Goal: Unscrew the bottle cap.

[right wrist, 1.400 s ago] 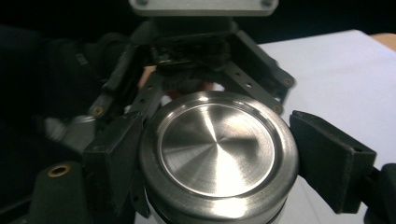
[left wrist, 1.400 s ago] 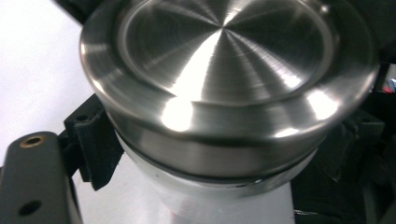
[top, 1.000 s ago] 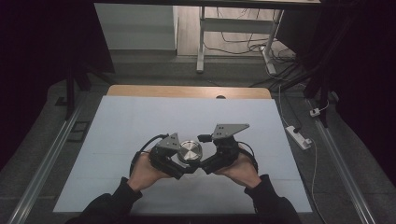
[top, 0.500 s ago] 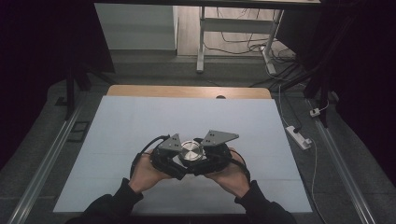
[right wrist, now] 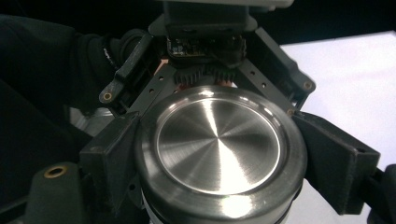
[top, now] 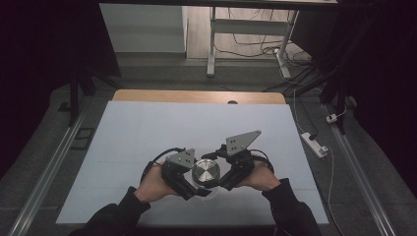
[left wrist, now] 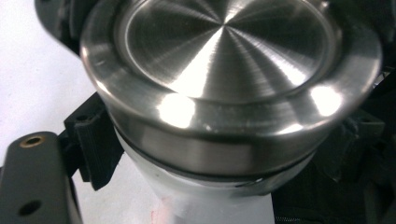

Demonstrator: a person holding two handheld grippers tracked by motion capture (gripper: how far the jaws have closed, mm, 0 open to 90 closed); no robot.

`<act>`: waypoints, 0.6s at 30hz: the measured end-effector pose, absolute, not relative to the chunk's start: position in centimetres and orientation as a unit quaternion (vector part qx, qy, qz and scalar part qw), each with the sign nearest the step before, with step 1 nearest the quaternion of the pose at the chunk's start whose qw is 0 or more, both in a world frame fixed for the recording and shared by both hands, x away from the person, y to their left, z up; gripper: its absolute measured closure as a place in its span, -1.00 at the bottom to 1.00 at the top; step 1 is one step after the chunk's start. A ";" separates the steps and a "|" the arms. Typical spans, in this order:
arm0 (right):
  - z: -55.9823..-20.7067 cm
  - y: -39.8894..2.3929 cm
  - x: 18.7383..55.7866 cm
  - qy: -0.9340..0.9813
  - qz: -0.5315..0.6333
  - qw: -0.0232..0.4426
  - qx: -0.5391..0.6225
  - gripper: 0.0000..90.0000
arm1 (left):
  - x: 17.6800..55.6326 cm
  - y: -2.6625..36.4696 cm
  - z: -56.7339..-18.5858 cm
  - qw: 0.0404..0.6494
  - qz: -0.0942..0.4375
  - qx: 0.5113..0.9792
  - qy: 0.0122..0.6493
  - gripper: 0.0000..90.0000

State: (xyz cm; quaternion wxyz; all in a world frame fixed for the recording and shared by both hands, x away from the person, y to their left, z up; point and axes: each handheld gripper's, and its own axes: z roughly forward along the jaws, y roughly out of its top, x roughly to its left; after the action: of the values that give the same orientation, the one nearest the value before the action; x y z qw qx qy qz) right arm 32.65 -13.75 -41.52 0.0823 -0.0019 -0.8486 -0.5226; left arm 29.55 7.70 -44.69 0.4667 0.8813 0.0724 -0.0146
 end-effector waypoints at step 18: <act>-41.6 -11.3 30.8 -0.833 -0.506 -0.077 -0.208 -0.61 | 30.2 8.3 -44.8 0.446 0.068 0.869 0.203 -0.65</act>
State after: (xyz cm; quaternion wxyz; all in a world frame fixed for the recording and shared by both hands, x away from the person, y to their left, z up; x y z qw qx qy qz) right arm 30.84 -11.28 -41.61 -0.0771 -0.2078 -0.8334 -0.5063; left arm 30.20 8.29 -44.78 0.4459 0.8691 0.2032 0.0676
